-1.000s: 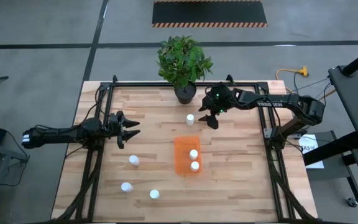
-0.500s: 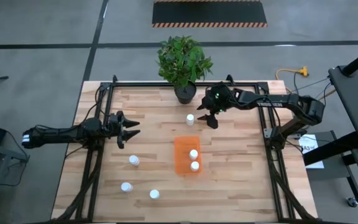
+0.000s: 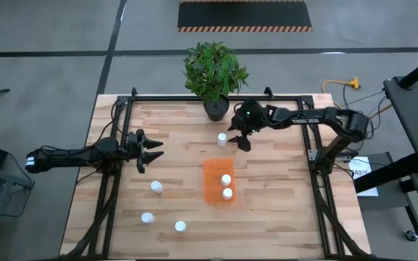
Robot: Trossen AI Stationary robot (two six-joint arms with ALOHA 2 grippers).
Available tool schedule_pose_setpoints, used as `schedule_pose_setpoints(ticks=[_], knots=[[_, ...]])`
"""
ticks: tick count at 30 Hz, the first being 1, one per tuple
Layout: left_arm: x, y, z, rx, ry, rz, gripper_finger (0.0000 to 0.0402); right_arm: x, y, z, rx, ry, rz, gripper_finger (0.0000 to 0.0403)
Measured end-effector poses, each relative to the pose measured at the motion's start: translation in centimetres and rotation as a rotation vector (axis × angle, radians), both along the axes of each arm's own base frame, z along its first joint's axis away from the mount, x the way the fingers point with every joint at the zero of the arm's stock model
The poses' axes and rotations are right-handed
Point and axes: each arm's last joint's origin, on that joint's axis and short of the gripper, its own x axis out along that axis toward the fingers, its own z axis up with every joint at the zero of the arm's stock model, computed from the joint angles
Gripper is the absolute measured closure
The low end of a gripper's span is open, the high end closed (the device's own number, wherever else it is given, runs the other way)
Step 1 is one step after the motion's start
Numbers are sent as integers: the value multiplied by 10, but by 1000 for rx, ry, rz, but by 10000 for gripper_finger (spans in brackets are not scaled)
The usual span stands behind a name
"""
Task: Pick and place pill bottles into a basket
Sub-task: Put the white pill bottle into the orange bin
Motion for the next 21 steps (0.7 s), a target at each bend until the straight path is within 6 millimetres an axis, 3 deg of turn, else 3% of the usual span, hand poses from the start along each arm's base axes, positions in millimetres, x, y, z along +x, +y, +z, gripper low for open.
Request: schedule_pose_setpoints(ticks=[21], knots=[[0,0,0,0,0,0,201,12,-4,-9,-31,-62,6,154]])
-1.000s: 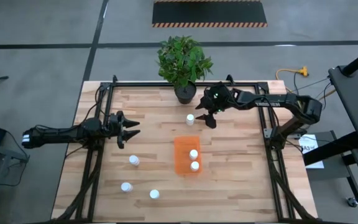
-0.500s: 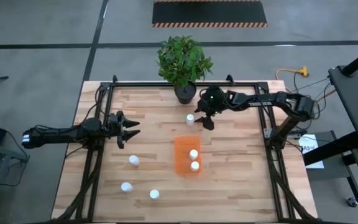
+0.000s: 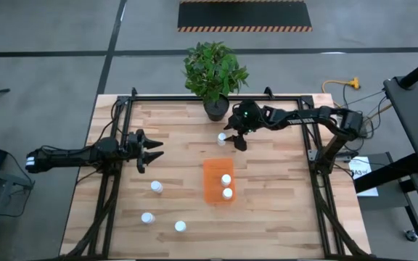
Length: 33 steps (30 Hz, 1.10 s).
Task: Pick and place pill bottles into a basket
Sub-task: Put the white pill bottle into the orange bin
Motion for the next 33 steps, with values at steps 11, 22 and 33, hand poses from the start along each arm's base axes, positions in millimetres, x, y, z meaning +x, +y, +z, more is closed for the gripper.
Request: schedule_pose_setpoints(ticks=[11,22,33], knots=[[0,0,0,0,0,0,201,1,0,-2,-2,4,6,154],[0,0,0,0,0,0,201,3,-1,1,-23,-35,8,154],[0,0,0,0,1,0,201,5,2,1,-26,-42,18,154]])
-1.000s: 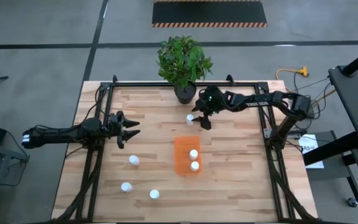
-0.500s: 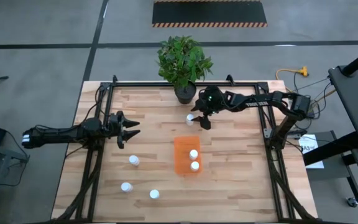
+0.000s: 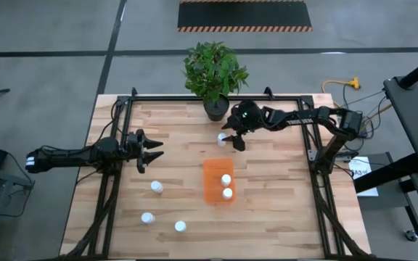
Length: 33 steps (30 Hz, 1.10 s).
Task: Pick and place pill bottles into a basket
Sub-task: Put the white pill bottle into the orange bin
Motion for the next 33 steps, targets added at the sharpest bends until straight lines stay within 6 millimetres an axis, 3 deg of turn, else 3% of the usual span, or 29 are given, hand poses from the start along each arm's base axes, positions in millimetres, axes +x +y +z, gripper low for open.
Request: schedule_pose_setpoints(ticks=[19,33], knots=[[0,0,0,0,0,0,201,11,3,-30,76,50,-24,154],[0,0,0,0,0,0,201,19,0,-21,81,28,-36,178]])
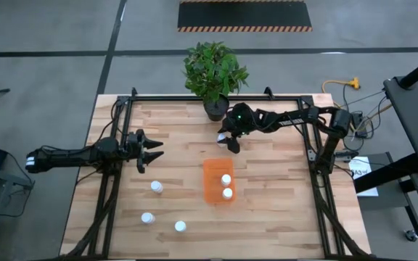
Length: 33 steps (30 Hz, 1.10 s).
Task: Pick and place pill bottles into a basket
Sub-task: Put the white pill bottle into the orange bin
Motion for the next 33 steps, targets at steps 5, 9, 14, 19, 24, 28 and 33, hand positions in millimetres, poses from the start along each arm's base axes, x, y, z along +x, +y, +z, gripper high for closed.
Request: schedule_pose_setpoints(ticks=[5,9,14,19,24,28,33], knots=[[0,0,0,0,0,0,201,-2,1,-2,7,34,6,191],[0,0,0,0,0,0,201,-5,1,-5,-3,74,7,192],[0,0,0,0,0,0,201,-5,1,-5,-5,76,-6,193],[0,0,0,0,0,0,201,-5,1,-5,0,77,-11,194],[0,0,0,0,0,0,201,-5,1,-5,22,76,-29,217],[0,0,0,0,0,0,201,-4,1,-4,42,71,-48,255],[0,0,0,0,0,0,201,-4,1,-3,90,73,-86,258]])
